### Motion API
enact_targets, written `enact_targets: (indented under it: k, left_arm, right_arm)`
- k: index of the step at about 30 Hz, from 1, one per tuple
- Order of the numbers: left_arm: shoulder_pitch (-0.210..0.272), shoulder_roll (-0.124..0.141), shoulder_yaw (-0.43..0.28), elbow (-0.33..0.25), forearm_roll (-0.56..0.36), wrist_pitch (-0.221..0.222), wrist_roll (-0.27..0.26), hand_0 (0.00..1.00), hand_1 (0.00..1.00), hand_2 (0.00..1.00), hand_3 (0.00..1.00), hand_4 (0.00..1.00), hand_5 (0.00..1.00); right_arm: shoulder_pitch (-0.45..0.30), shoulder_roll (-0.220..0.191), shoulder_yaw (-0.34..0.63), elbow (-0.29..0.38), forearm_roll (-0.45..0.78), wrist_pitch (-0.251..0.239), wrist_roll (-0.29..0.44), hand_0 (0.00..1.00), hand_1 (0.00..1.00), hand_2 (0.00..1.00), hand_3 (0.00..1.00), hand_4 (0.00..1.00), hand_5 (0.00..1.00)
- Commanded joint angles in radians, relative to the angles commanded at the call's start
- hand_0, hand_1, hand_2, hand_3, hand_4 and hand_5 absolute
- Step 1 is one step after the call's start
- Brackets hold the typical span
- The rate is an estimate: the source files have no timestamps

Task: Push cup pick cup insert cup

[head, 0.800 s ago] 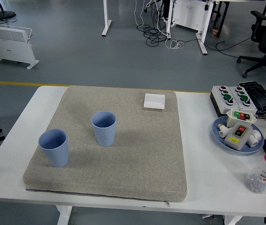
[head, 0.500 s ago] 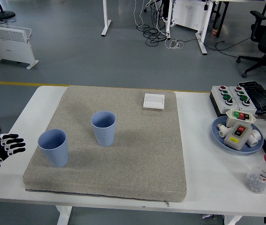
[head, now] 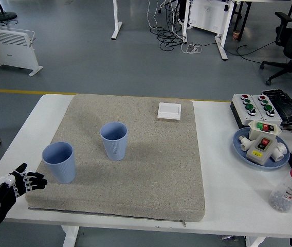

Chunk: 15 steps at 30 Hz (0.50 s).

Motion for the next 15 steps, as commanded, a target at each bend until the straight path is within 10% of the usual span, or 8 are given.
enact_targets:
  k: [15]
  left_arm:
    - [-0.117, 0.005, 0.111, 0.075, 0.041, 0.003, 0.0, 0.741, 0.655, 0.565, 0.526, 0.667, 0.998]
  right_arm:
    - [-0.003, 0.0, -0.009, 0.0, 0.014, 0.0, 0.001, 0.726, 0.654, 0.673, 0.589, 0.133, 0.493]
